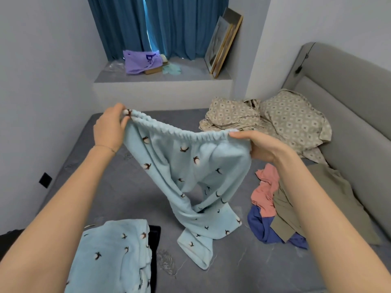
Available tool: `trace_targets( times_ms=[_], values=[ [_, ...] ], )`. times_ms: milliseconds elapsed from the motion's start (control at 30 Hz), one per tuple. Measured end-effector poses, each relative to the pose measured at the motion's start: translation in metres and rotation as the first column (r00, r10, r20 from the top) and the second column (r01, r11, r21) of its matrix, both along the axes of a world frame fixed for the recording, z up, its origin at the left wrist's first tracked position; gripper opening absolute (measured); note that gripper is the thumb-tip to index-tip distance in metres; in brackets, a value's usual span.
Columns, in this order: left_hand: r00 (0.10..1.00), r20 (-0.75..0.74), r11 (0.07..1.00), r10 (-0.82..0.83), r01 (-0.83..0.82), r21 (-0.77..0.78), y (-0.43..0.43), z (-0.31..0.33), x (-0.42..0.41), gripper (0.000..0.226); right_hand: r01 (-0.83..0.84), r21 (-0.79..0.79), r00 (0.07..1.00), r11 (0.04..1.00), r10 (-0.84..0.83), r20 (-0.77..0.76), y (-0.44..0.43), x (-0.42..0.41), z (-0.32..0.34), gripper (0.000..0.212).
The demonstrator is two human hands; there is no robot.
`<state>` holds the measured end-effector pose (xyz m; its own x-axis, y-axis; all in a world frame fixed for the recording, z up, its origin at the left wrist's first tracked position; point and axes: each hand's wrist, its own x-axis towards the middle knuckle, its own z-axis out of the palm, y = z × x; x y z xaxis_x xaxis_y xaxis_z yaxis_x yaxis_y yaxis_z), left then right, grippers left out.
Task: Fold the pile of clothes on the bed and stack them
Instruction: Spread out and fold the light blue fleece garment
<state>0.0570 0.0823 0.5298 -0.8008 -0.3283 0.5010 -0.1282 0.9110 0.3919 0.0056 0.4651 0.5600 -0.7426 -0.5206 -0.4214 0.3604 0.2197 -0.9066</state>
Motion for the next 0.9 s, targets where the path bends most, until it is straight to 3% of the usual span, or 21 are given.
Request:
trace_targets(
  times_ms=[100, 200, 367, 400, 500, 600, 633, 733, 833, 900],
  values=[
    [1.000, -0.026, 0.956, -0.015, 0.022, 0.291, 0.013, -0.012, 0.002, 0.009, -0.183, 0.097, 0.978, 0.978, 0.172, 0.117, 0.002, 0.010, -0.031, 0.037],
    [0.991, 0.029, 0.862, -0.130, 0.098, 0.498, 0.030, -0.025, 0.006, 0.006, -0.301, 0.159, 0.946, 0.940, 0.273, 0.176, 0.002, 0.016, -0.070, 0.064],
    [0.951, 0.120, 0.643, -0.286, 0.098, 0.760, 0.038, -0.043, 0.014, 0.019, -0.398, 0.265, 0.909, 0.878, 0.340, 0.240, -0.003, 0.022, -0.101, 0.033],
    [0.935, 0.158, 0.632, -0.317, 0.084, 0.770, 0.036, -0.047, 0.016, 0.027, -0.421, 0.292, 0.901, 0.859, 0.360, 0.240, -0.003, 0.021, -0.106, 0.029],
    [0.833, 0.355, 0.732, -0.424, 0.084, 0.676, 0.030, -0.059, 0.020, 0.058, -0.434, 0.401, 0.901, 0.807, 0.376, 0.217, -0.002, 0.020, -0.118, 0.018],
    [0.759, 0.461, 0.809, -0.460, 0.144, 0.570, 0.025, -0.079, 0.020, 0.063, -0.307, 0.437, 0.952, 0.845, 0.279, 0.129, 0.002, 0.019, -0.131, 0.028],
    [0.785, 0.435, 0.816, -0.442, 0.150, 0.559, 0.024, -0.085, 0.019, 0.058, -0.229, 0.439, 0.973, 0.869, 0.220, 0.070, 0.003, 0.019, -0.134, 0.030],
    [0.885, 0.333, 0.837, -0.325, 0.105, 0.538, 0.022, -0.096, 0.015, 0.047, 0.012, 0.364, 0.993, 0.931, 0.031, -0.113, 0.007, 0.015, -0.144, 0.064],
    [0.932, 0.278, 0.859, -0.232, 0.062, 0.508, 0.019, -0.109, 0.010, 0.039, 0.092, 0.248, 0.977, 0.964, -0.039, -0.210, 0.003, 0.014, -0.143, 0.032],
    [0.943, 0.248, 0.895, -0.222, 0.096, 0.436, 0.015, -0.117, 0.007, 0.027, 0.131, 0.166, 0.969, 0.977, -0.091, -0.228, -0.001, 0.012, -0.142, 0.030]
  ],
)
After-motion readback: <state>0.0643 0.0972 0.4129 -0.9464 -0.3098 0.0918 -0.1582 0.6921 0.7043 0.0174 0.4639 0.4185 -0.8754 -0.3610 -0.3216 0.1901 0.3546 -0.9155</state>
